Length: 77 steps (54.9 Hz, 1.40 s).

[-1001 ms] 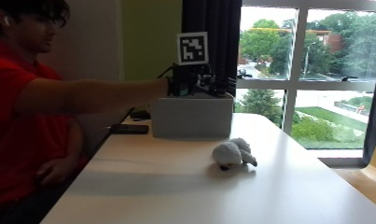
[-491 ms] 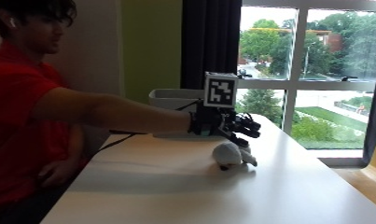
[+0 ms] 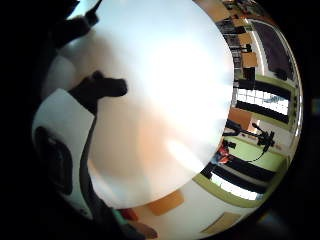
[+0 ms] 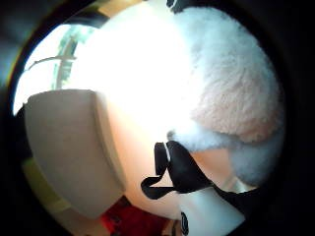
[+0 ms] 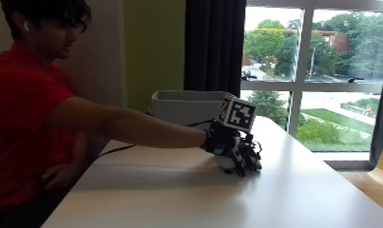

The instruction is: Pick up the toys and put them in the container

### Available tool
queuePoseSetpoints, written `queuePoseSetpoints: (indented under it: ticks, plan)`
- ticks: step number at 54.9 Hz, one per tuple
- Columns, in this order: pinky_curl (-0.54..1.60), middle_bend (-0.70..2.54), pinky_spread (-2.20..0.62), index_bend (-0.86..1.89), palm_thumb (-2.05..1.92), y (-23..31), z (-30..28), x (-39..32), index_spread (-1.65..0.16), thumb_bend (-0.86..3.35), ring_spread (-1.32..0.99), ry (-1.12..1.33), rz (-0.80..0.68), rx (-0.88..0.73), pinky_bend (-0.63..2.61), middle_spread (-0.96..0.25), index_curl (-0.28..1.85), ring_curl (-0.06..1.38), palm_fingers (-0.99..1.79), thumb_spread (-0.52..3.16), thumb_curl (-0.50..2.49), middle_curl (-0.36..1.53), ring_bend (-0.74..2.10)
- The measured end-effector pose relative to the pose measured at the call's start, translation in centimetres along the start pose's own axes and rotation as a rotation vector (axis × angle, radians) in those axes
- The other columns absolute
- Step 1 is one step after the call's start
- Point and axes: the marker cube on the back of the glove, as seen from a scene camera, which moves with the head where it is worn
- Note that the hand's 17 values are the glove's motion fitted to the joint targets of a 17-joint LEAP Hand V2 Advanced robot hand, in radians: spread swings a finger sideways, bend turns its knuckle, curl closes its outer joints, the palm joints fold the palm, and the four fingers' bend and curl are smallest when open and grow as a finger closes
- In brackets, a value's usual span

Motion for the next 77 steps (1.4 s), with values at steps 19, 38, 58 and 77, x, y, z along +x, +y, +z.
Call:
queuePoseSetpoints:
  ticks: [19,38,58,77]
  plan:
    - [0.32,0.30,-0.36,0.18,0.25,0.6,0.4,-1.4,-0.44,0.03,-0.40,-0.062,-0.078,0.080,1.15,-0.32,0.25,0.44,0.87,1.19,0.35,0.33,1.04]
    - [0.30,0.61,-0.47,0.24,0.64,5.0,-4.1,-1.0,-0.42,0.11,-0.43,-0.081,-0.064,0.322,0.86,-0.42,0.36,0.50,1.21,0.80,0.59,0.50,1.11]
    - [0.34,0.76,-0.48,0.40,0.68,12.6,-22.3,-12.4,-0.42,0.03,-0.41,-0.235,-0.306,0.548,0.83,-0.41,0.53,0.52,1.22,0.49,0.74,0.62,1.19]
    - [0.37,0.73,-0.48,0.31,0.64,15.4,-24.9,-27.4,-0.41,-0.02,-0.41,-0.160,-0.464,0.550,0.88,-0.41,0.65,0.51,1.09,0.44,0.82,0.65,1.20]
